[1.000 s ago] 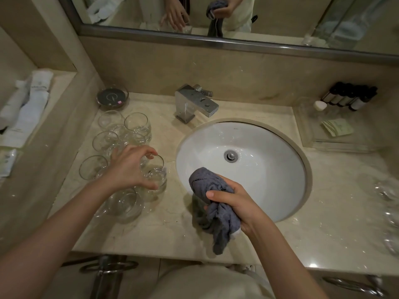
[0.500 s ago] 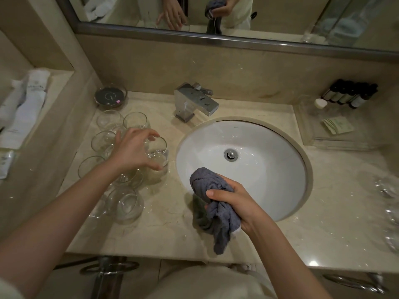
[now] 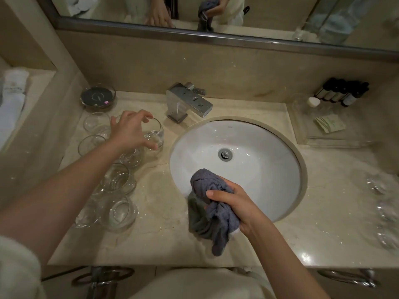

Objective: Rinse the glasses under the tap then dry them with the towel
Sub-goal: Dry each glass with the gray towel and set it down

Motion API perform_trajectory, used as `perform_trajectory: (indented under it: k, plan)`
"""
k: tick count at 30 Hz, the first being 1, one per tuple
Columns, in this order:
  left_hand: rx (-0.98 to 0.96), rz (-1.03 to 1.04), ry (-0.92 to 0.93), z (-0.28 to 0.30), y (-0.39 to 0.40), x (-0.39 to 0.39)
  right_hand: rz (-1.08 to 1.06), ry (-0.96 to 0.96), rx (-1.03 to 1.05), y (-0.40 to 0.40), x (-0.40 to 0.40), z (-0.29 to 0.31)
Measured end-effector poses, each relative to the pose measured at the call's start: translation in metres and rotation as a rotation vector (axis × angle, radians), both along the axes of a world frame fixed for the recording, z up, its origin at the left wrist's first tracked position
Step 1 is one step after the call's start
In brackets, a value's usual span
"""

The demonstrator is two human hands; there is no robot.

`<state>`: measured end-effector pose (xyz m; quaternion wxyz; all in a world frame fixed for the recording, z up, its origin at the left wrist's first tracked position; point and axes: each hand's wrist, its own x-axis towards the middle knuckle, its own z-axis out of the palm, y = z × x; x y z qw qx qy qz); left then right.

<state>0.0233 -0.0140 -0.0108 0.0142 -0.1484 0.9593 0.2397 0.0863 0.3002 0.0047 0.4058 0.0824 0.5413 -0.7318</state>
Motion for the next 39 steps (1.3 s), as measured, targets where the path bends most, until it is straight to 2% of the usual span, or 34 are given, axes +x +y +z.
perform_trajectory:
  k: [14,19,24,28,31,35,39]
  plan:
    - [0.009,0.040,-0.091,-0.009,0.009,-0.009,-0.052,-0.030,0.007,0.010,-0.002,-0.007]
    - [-0.084,0.001,-0.150,-0.006,0.013,-0.007,-0.073,-0.044,-0.009,0.013,-0.001,-0.006]
    - [-0.152,-0.116,-0.049,0.004,0.038,-0.012,-0.133,-0.054,-0.029,0.022,0.001,-0.008]
    - [0.020,-0.268,0.084,0.015,0.083,-0.027,-0.210,-0.080,-0.031,0.036,0.005,-0.006]
    - [0.147,-0.313,0.099,0.017,0.129,-0.040,-0.280,-0.099,-0.014,0.054,0.006,-0.005]
    - [0.210,-0.375,0.149,0.022,0.193,-0.060,-0.372,-0.100,0.002,0.088,0.005,-0.005]
    - [0.295,-0.479,0.111,0.029,0.262,-0.079,-0.429,-0.116,0.000,0.127,0.006,-0.008]
